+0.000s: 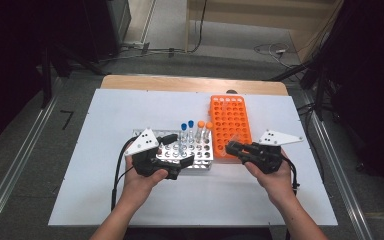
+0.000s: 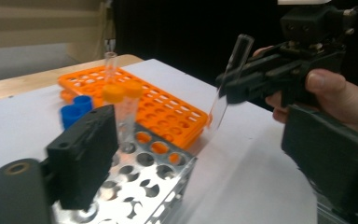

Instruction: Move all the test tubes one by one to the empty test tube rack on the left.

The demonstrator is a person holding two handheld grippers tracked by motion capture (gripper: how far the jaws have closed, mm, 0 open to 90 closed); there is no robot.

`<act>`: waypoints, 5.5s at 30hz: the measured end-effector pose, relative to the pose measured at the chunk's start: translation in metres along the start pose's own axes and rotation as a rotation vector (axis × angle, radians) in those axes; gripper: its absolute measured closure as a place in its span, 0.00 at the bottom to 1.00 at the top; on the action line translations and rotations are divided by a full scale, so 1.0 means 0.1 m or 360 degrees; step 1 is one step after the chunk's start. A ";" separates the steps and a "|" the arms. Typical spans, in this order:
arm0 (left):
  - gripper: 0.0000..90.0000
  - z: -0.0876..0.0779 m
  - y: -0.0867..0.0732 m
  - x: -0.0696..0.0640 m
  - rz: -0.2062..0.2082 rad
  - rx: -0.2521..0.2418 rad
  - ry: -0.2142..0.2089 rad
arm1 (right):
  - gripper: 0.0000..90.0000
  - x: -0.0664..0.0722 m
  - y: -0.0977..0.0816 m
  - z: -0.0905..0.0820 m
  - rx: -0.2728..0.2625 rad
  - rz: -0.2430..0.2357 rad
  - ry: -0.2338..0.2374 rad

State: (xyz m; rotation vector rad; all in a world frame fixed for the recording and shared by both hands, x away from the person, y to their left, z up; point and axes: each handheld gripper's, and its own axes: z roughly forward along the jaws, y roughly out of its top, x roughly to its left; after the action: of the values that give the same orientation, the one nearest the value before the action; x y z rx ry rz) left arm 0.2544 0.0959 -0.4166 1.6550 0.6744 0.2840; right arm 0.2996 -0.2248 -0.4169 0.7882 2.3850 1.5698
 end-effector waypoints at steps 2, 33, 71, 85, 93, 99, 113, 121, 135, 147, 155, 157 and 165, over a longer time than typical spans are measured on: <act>0.23 0.04 0.01 -0.04 0.0019 0.0005 -0.0028 | 0.82 0.09 -0.01 0.04 0.0012 -0.0022 0.0031; 0.85 0.24 0.03 -0.16 0.0095 0.0086 -0.0250 | 0.81 0.53 -0.06 0.33 0.0108 -0.0111 0.0270; 0.85 0.09 0.20 0.85 -0.0042 -0.0051 0.0354 | 0.00 -0.12 -0.58 -0.48 0.0018 0.0047 -0.0078; 0.85 0.36 0.08 0.90 -0.0029 0.0169 0.0419 | 0.00 -0.15 -0.59 -0.50 -0.0003 0.0058 -0.0094; 0.80 0.36 0.05 0.86 -0.0023 0.0263 0.0409 | 0.00 -0.16 -0.59 -0.50 -0.0003 0.0061 -0.0102; 0.55 0.27 0.06 0.82 -0.0066 0.0206 0.0380 | 0.00 -0.17 -0.59 -0.47 -0.0003 0.0064 -0.0101; 0.05 -0.17 0.05 0.54 -0.0092 0.0034 0.0245 | 0.00 -0.37 -0.41 -0.31 0.0012 0.0091 -0.0190; 0.00 -0.36 -0.09 0.38 -0.0096 0.0000 0.0196 | 0.01 -0.63 -0.16 -0.13 0.0009 0.0100 -0.0286; 0.00 -0.41 -0.20 0.36 -0.0141 0.0016 0.0203 | 0.42 -1.15 0.18 0.54 0.0102 0.0137 -0.0455; 0.00 -0.42 -0.22 0.36 -0.0141 0.0018 0.0201 | 0.67 -1.38 0.33 0.94 0.0199 0.0193 -0.0391; 0.00 -0.40 -0.23 0.36 -0.0147 0.0026 0.0193 | 0.74 -1.41 0.34 1.10 0.0285 0.0152 -0.0367; 0.00 -0.39 -0.23 0.36 -0.0150 0.0022 0.0193 | 0.77 -1.40 0.35 1.13 0.0323 0.0125 -0.0400; 0.00 -0.37 -0.20 0.35 -0.0140 0.0017 0.0194 | 0.82 -1.40 0.36 1.09 0.0316 0.0096 -0.0445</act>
State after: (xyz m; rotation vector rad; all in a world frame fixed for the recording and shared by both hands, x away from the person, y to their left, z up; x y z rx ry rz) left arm 0.2570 0.1472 -0.4350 1.6230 0.8396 0.3200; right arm 0.4760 -0.1994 -0.4505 1.0508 2.3499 1.1625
